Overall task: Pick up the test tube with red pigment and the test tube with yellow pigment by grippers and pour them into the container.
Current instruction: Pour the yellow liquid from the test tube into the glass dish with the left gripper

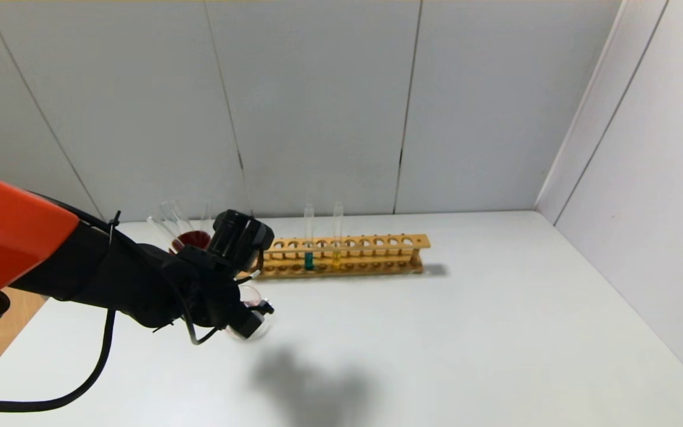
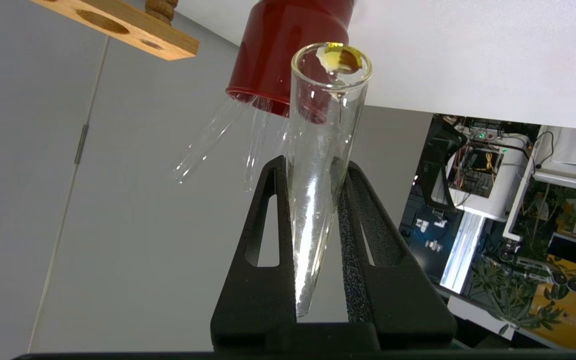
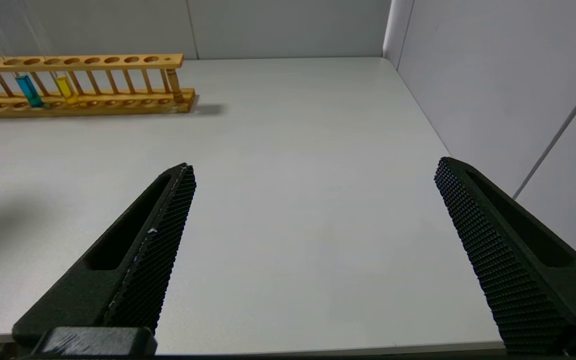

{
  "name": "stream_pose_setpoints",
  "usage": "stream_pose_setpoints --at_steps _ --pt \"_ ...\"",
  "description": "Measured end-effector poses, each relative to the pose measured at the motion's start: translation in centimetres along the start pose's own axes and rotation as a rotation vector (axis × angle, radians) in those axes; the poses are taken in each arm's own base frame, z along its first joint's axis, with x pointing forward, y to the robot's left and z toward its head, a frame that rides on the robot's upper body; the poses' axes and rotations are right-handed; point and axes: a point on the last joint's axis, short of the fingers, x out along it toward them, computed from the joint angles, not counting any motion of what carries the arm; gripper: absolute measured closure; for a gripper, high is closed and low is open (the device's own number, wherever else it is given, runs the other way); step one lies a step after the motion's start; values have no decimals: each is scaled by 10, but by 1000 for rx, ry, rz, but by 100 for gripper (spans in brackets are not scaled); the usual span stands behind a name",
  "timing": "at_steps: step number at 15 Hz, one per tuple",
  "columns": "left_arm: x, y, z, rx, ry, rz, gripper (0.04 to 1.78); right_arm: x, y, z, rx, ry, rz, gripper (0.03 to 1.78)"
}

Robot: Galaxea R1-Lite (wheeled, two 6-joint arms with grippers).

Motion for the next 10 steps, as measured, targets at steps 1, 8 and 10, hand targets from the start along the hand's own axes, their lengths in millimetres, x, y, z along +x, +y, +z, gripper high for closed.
stream_pose_setpoints --at_steps 1,8,10 --pt "-1 0 1 5 7 -2 151 0 0 0 0 0 0 6" --pt "-12 3 4 56 71 4 151 0 0 0 0 0 0 6" --pt "-17 5 6 75 88 9 151 0 0 0 0 0 0 6"
